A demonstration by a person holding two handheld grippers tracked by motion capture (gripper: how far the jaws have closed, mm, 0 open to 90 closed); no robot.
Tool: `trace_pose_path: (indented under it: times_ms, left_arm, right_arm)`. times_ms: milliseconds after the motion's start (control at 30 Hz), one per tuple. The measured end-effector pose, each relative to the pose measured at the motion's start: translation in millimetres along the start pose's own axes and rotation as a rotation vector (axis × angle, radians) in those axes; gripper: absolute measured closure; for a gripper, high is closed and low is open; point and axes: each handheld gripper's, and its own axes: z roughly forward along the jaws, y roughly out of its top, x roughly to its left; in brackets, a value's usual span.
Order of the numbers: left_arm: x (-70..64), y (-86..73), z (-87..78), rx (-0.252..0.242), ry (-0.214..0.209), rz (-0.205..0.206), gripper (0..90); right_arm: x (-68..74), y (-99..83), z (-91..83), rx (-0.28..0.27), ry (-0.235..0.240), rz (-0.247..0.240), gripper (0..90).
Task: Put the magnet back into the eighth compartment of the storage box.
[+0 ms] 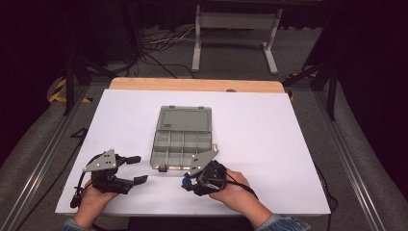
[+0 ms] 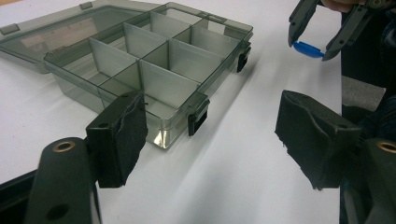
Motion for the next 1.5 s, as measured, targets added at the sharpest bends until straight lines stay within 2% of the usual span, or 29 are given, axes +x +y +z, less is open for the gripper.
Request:
trace_pose_path:
  times_ms: [433,600,1500]
  left_arm:
    - [0.3,0.1,-0.2,0.006,0.004,0.001,25.3]
    - [0.1,0.0,-0.1,0.006,0.002,0.000,25.2]
    - [0.1,-0.3,0.3,0.009,0.000,-0.002,25.2]
  right_arm:
    - [-16.2,-1.5,-12.6,-0.010,-0.065,0.028,62.7]
    - [-24.1,-3.5,-16.1,0.000,-0.107,0.038,62.7]
    - [-63.9,-16.4,-18.2,0.016,-0.175,0.147,62.7]
